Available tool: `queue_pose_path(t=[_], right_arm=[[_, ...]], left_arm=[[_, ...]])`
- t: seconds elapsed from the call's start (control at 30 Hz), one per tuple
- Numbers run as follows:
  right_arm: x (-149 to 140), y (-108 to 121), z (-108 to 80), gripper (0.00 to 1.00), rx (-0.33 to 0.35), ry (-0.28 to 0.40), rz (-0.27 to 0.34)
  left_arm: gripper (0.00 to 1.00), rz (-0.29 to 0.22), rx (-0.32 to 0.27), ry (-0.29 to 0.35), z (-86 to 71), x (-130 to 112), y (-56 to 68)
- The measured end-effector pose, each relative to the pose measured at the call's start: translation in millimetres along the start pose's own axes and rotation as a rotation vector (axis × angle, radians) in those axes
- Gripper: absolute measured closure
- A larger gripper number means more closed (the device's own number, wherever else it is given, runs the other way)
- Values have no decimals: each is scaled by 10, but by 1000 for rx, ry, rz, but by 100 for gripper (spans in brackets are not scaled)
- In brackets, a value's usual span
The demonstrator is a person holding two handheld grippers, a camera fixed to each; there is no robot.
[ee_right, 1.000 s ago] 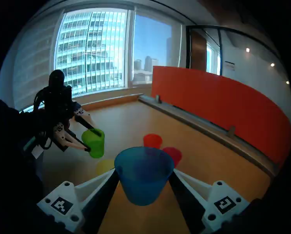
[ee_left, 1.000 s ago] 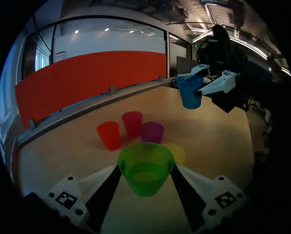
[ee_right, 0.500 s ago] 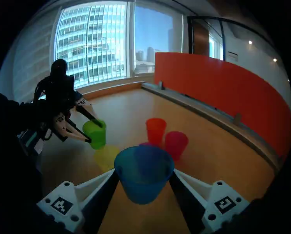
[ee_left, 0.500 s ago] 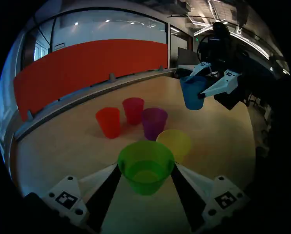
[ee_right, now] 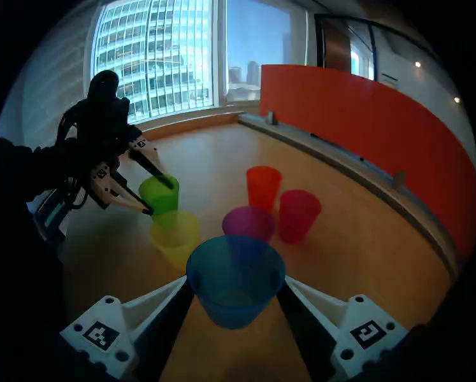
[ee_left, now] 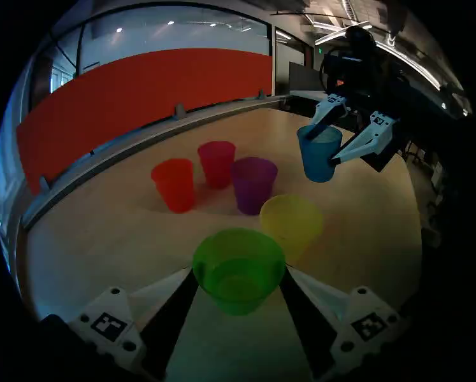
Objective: Pour water
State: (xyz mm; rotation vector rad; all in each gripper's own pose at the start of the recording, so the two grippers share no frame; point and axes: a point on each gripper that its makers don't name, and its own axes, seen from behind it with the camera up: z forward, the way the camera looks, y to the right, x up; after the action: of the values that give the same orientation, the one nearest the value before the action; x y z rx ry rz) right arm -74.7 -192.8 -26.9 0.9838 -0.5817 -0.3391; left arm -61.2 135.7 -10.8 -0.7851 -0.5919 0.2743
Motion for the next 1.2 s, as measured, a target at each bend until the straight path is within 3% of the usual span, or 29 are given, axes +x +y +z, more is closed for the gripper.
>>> queue_pose_path(t=[0.2,0.5,1.2], right_arm=[[-106,-16,75,10,4,-27,-23],[-171,-50,146,10,13,-46,-34],[-293,-108,243,10,14,-68,-48]], left_arm=[[14,10,-15,-33,59,-72,18],[14,-5,-15,-32,120,-109,-23],[13,-10,-15,-22,99,-166,-41]])
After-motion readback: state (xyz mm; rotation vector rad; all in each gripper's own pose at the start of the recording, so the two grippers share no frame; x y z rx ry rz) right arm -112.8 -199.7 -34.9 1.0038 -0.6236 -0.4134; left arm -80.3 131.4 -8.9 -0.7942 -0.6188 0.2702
